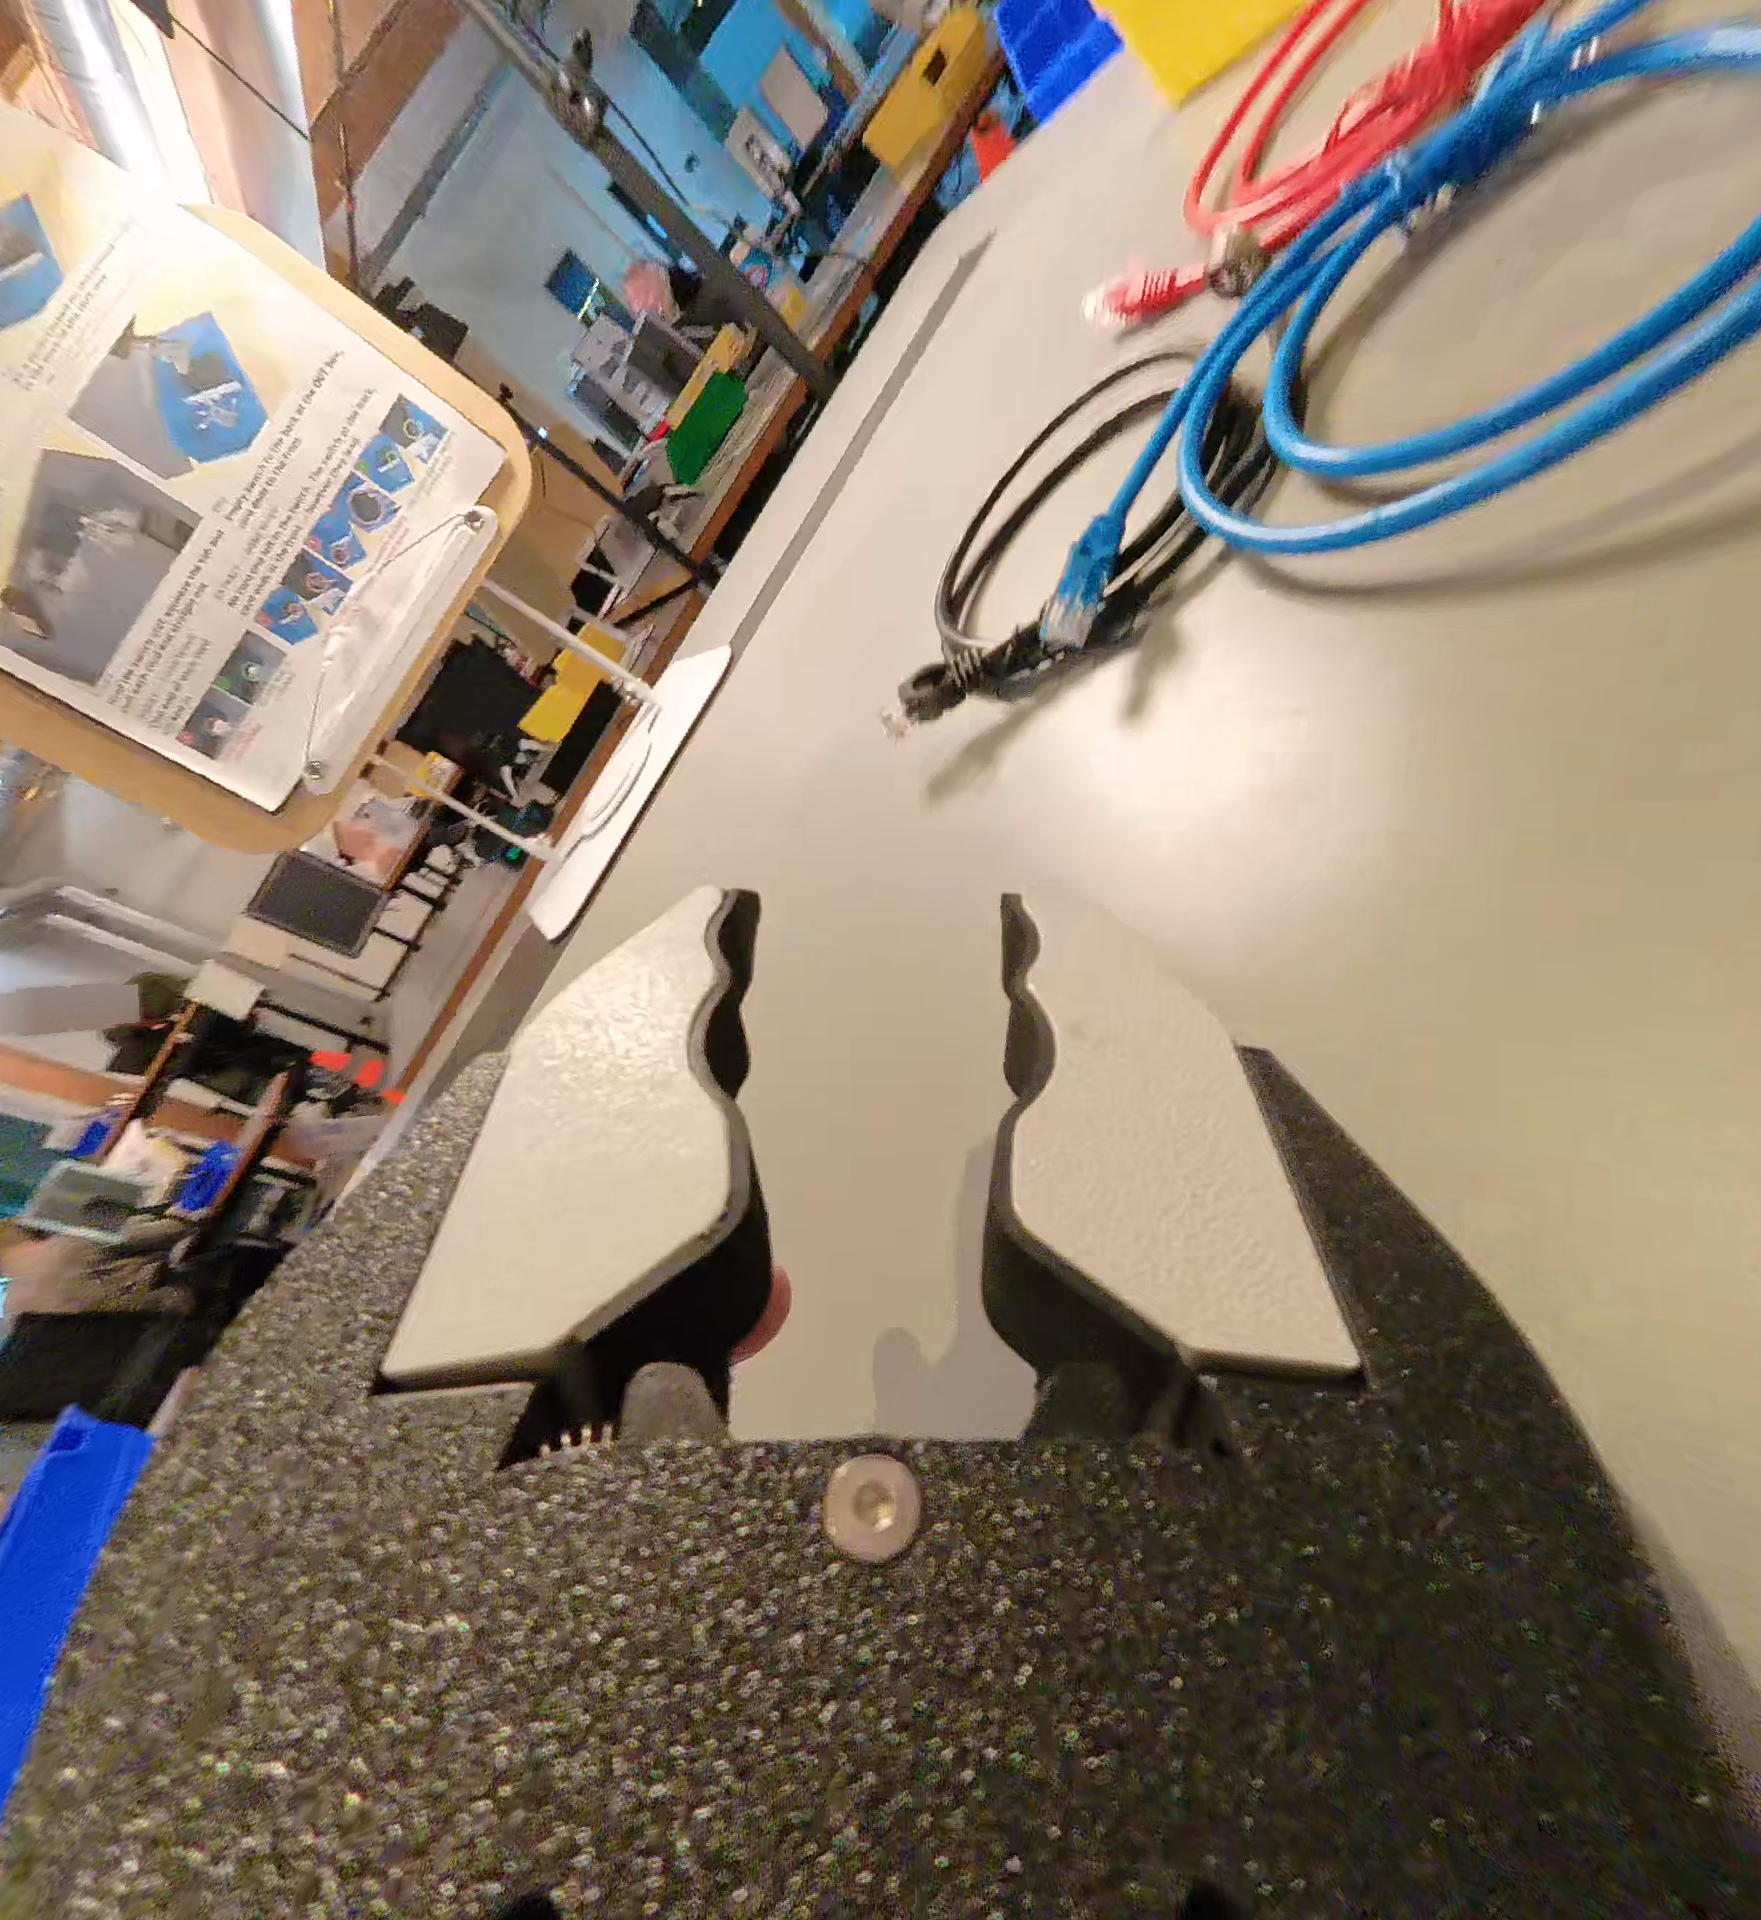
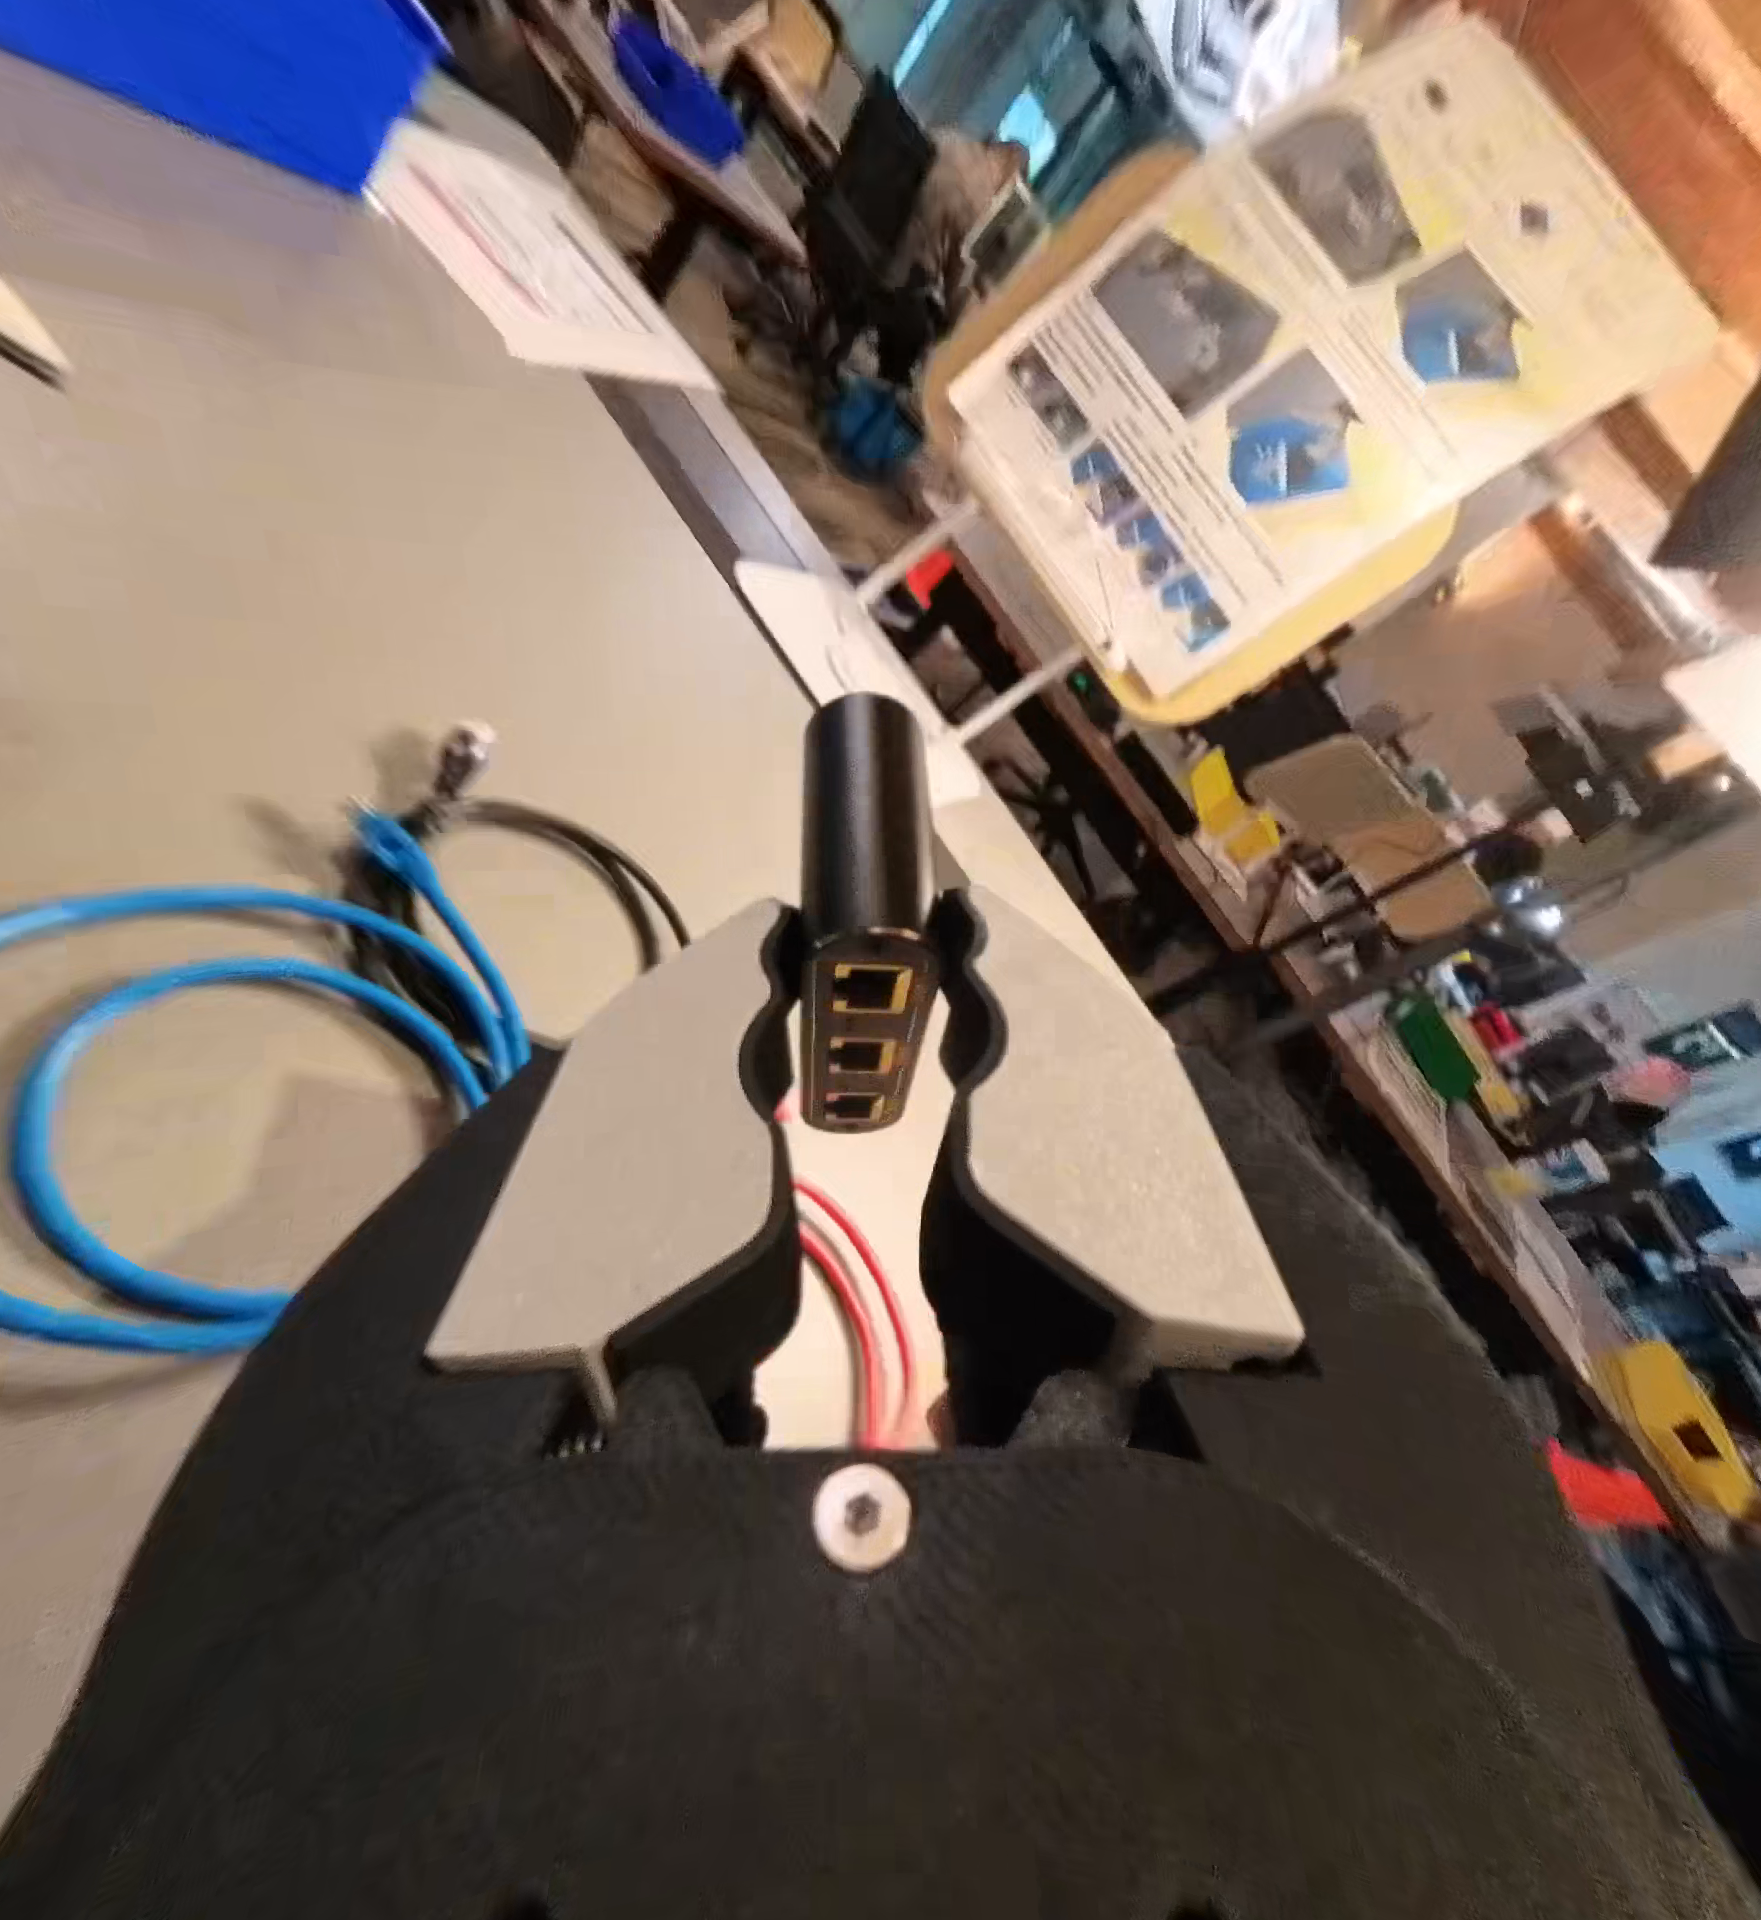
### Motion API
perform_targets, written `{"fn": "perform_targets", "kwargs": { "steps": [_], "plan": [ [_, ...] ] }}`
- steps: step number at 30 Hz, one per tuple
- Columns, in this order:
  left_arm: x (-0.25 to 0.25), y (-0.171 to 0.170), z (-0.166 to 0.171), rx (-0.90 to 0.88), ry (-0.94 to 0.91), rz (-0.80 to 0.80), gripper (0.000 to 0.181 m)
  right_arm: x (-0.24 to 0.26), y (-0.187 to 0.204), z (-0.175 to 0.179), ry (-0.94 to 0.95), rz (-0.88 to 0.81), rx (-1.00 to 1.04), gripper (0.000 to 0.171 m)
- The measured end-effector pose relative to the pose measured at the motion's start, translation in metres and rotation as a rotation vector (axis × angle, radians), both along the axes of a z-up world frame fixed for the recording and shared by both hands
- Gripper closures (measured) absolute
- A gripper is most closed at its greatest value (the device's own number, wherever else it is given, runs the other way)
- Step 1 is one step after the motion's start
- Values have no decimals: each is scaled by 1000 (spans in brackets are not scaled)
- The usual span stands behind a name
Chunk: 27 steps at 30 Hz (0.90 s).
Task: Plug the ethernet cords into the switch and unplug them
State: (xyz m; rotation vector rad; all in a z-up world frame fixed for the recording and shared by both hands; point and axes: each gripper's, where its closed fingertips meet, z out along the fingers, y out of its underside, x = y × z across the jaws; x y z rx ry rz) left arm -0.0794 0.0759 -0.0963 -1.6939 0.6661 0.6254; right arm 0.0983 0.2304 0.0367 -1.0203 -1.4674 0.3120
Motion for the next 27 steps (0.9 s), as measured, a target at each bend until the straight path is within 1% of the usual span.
{"fn": "perform_targets", "kwargs": {
  "steps": [3,4,7,9,10,12,14,16,18,21,23,24,27],
  "plan": [
    [-3,-2,-6,-22,46,56,135,45,81,10,-185,-186,-24,145],
    [-4,-2,-7,-26,54,71,135,60,110,7,-270,-244,-40,146],
    [-8,-4,-10,-41,75,110,136,101,194,-17,-509,-406,-152,145],
    [-10,-5,-11,-48,88,132,137,124,243,-41,-644,-510,-243,145],
    [-11,-6,-12,-52,95,144,137,135,261,-56,-711,-549,-279,145],
    [-12,-8,-14,-59,110,163,137,150,287,-85,-830,-597,-338,145],
    [-13,-10,-15,-62,118,177,137,161,302,-110,-924,-622,-375,145],
    [-14,-10,-15,-65,121,189,137,166,309,-131,-975,-625,-394,145],
    [-15,-10,-16,-70,127,198,137,163,312,-145,-968,-611,-412,145],
    [-17,-9,-17,-73,134,210,139,157,306,-155,-962,-565,-453,145],
    [-17,-9,-17,-74,137,212,139,150,301,-158,-937,-516,-475,144],
    [-17,-9,-17,-74,139,213,140,144,300,-155,-894,-496,-483,142],
    [-17,-10,-17,-74,141,216,140,128,298,-130,-726,-465,-477,133]
  ]
}}
